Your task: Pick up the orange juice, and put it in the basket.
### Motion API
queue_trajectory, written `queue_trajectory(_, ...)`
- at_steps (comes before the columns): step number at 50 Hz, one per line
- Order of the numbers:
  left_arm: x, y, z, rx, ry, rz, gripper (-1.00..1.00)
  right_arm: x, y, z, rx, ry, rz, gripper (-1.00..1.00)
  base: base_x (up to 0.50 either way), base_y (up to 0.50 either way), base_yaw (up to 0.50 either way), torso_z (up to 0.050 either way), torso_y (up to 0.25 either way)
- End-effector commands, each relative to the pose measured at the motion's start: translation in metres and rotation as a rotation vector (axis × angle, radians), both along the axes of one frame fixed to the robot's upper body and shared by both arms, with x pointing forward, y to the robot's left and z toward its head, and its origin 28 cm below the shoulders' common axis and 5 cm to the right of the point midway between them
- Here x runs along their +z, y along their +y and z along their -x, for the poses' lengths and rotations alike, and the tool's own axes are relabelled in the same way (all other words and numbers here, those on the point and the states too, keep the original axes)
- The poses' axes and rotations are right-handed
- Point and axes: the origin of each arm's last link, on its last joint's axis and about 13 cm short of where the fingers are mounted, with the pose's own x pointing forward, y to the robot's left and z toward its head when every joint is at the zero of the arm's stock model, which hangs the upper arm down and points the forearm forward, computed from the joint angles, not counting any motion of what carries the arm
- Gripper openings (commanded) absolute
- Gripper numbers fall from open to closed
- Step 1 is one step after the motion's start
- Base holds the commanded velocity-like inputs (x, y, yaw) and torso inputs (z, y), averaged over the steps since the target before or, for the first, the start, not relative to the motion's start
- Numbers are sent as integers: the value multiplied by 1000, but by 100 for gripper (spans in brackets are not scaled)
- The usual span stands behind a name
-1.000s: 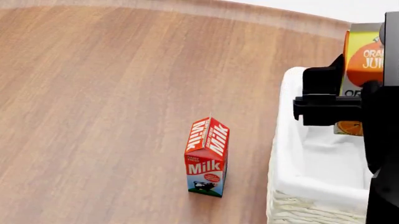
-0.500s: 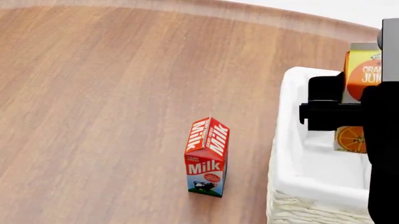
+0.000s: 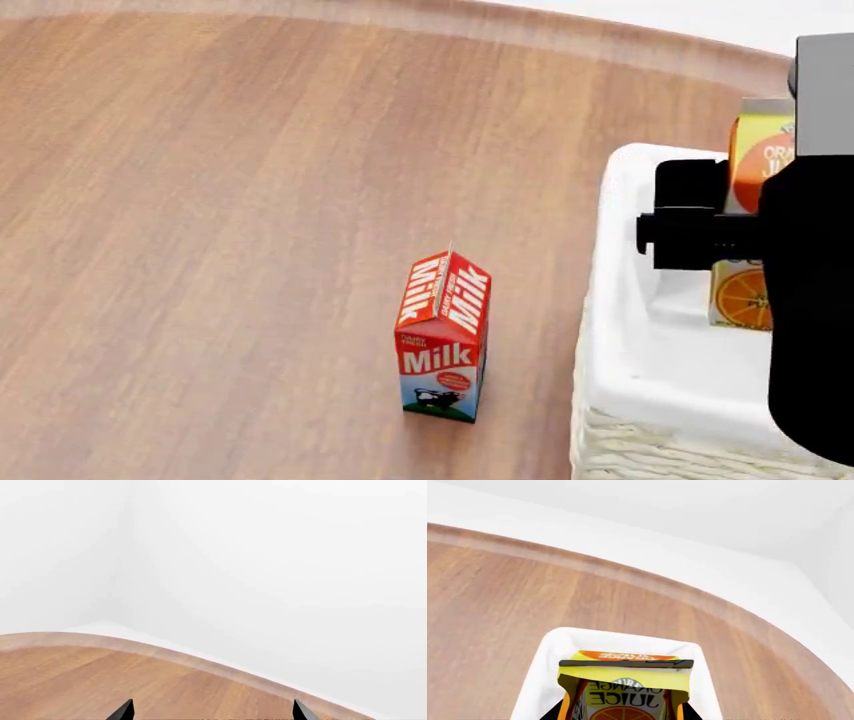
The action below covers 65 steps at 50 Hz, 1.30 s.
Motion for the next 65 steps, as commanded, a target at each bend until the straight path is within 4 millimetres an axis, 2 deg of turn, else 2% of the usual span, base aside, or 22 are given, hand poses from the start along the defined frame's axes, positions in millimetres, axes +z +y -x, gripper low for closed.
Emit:
queue_trajectory(1,0,-2,0,-6,2,-3,100,1,-6,-10,-31,8,-9,-100,0,0,0,0,0)
queue_trajectory(14,0,-1,0,-4,3,0,100,-7,-13,-17,-5,29,-118,-100,0,0,0,0,1)
queue_trajectory(55,-3,0,-2,-6,14,-2,100,-28,-31,-38,-104,155,-153,-100,0,0,0,0,1)
queue_trajectory(65,-3,0,-1,-3,15,-3,100,-33,-28,-42,-72,186,-146,-100,0,0,0,1,0)
